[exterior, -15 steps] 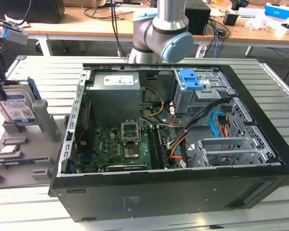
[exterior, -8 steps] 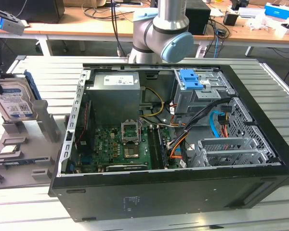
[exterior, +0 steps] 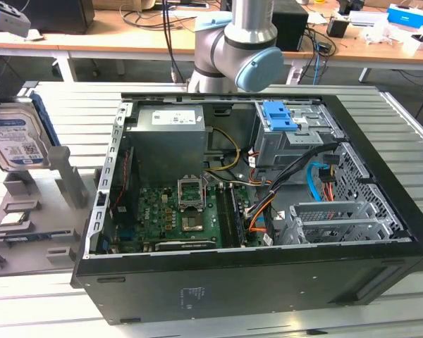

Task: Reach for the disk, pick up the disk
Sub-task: 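Pick up the disk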

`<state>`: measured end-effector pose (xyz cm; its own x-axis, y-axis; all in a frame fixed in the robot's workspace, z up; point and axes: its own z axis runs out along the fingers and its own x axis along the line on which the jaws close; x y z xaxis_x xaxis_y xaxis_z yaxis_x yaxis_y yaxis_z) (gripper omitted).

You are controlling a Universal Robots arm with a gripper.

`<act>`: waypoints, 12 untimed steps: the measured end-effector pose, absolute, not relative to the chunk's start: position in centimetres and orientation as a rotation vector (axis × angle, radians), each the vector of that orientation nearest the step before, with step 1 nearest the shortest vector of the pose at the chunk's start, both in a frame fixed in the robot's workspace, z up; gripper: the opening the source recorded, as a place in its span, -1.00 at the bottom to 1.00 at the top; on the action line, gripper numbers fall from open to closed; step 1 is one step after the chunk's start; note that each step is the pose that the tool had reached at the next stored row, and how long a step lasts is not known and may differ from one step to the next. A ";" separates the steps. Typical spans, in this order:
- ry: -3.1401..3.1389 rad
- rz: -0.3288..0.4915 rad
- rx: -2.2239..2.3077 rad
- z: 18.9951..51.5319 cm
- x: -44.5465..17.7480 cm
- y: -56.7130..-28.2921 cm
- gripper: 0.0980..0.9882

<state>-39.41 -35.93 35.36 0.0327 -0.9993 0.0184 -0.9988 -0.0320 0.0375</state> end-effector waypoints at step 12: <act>-2.157 -0.020 2.229 38.5 -39.4 -35.9 -0.40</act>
<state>-39.37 -35.93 38.54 0.0327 -0.9993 0.0184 -0.9988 -0.0320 0.0375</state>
